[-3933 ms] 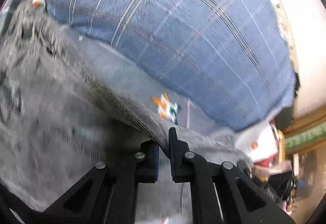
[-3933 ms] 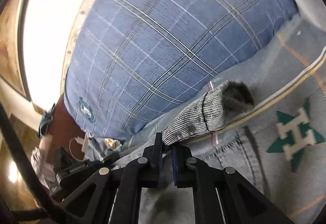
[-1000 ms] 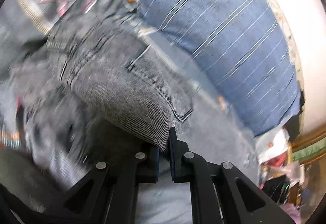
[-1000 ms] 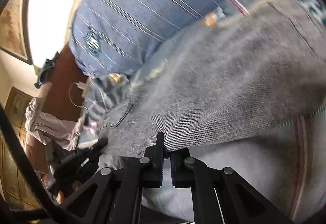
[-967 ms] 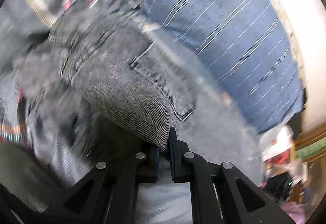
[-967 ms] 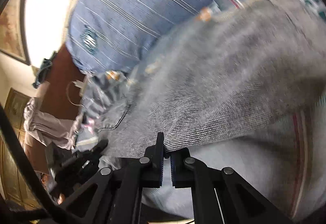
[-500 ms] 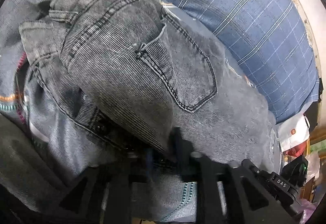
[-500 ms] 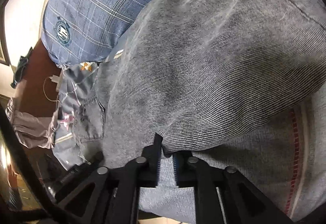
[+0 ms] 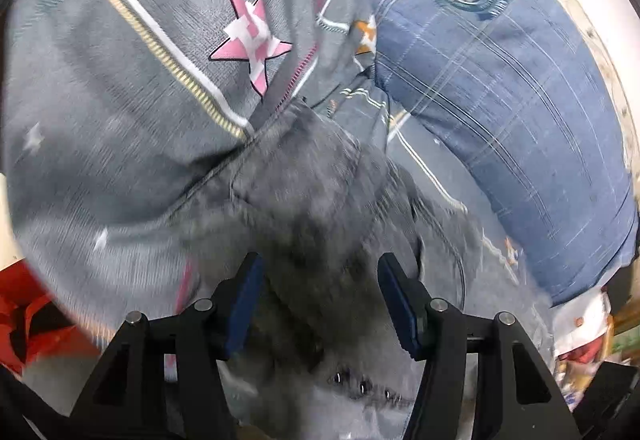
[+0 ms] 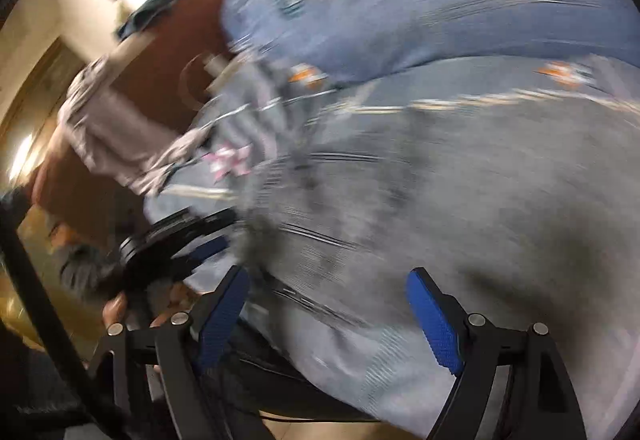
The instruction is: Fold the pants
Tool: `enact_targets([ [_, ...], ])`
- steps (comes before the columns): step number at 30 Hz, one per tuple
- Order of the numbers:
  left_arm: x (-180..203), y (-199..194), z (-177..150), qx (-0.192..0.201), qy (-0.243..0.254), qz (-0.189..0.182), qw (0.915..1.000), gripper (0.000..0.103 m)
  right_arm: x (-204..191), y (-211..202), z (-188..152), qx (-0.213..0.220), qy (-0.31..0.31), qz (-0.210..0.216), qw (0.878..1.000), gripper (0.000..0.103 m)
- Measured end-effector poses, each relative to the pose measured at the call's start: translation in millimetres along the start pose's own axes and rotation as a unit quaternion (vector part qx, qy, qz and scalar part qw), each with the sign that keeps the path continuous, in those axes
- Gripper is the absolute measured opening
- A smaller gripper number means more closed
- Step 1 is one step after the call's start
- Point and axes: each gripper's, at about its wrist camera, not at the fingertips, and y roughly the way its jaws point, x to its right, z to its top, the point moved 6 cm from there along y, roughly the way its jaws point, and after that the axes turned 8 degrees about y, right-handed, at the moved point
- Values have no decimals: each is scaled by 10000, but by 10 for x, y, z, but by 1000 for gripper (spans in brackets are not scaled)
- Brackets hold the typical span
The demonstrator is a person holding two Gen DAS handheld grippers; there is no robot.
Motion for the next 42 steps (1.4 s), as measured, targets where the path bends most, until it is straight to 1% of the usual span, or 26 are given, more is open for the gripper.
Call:
enact_targets([
  [2,-140,181,9,-373,-231,-44,9990,60,-150,325,66,-185,-104,272,9994,83],
  [4,-235,222,-98,-360,-409,-334,9980,60,-235,638,6,-328,-329,296,9985,82],
  [7,-243,365,-270,-422,-625,-697,9947,59,-264,962,-213,-444,-728,32,9964,80],
  [8,-225,380,-276,-457,-707,-745,9937,59,-290,1057,-272,-516,-945,-119,9941,76],
  [10,-225,354,-261,-463,-788,-909,9917,59,-314,1100,-378,-446,-1433,-358,9880,75],
  [12,-207,386,-258,-464,-840,-910,9912,59,-310,1120,-441,-405,-1637,-458,9846,75],
  [14,-186,461,-221,-489,-844,-774,9922,59,-320,1177,-468,-370,-1868,-640,9796,74],
  [15,-202,465,-216,-512,-838,-722,9925,59,-316,1198,-466,-341,-1991,-757,9765,72],
  [16,-184,480,-189,-519,-849,-667,9928,59,-322,1229,-461,-307,-2090,-887,9734,68],
  [18,-175,453,-127,-461,-782,-555,9943,59,-300,1252,-479,-225,-2268,-1211,9661,45],
  [19,-139,457,-93,-426,-695,-455,9956,59,-276,1236,-464,-198,-2274,-1290,9650,43],
  [20,-96,499,-52,-432,-633,-364,9964,55,-265,1216,-444,-201,-2233,-1251,9665,38],
  [21,-69,543,-34,-448,-595,-301,9968,47,-258,1204,-432,-181,-2185,-1224,9680,26],
  [22,-70,560,-24,-442,-592,-251,9970,41,-257,1197,-423,-193,-2125,-1190,9697,24],
  [23,-81,577,-32,-400,-655,-217,9968,30,-262,1170,-430,-180,-2106,-1181,9703,19],
  [24,-104,581,-35,-337,-717,-288,9964,21,-288,1152,-417,-115,-2132,-1180,9698,7],
  [25,-91,532,-18,-219,-754,-421,9960,19,-318,1115,-421,-87,-2136,-1118,9705,6],
  [27,-51,422,1,-15,-643,-494,9967,14,-360,1042,-390,8,-2101,-1035,9722,4],
  [29,1,270,-10,234,-506,-552,9969,13,-407,964,-389,57,-2080,-954,9734,3],
  [33,73,-18,-109,646,-224,-432,9967,13,-480,838,-463,20,-2111,-765,9745,3],
  [35,-7,-32,-146,571,-241,-241,9978,13,-484,821,-510,-59,-2054,-682,9763,3],
  [37,-98,141,-169,290,-243,55,9993,13,-447,877,-553,-199,-1993,-685,9773,3],
  [38,-184,279,-204,36,-307,218,9993,15,-414,943,-578,-317,-1979,-711,9771,3],
  [39,-222,363,-222,-113,-353,262,9990,21,-371,1019,-614,-422,-1981,-772,9762,3],
  [40,-252,406,-236,-202,-404,261,9986,21,-325,1087,-644,-479,-1976,-851,9754,3],
  [42,-259,355,-196,-65,-531,100,9985,26,-272,1139,-658,-608,-1823,-795,9781,6],
])
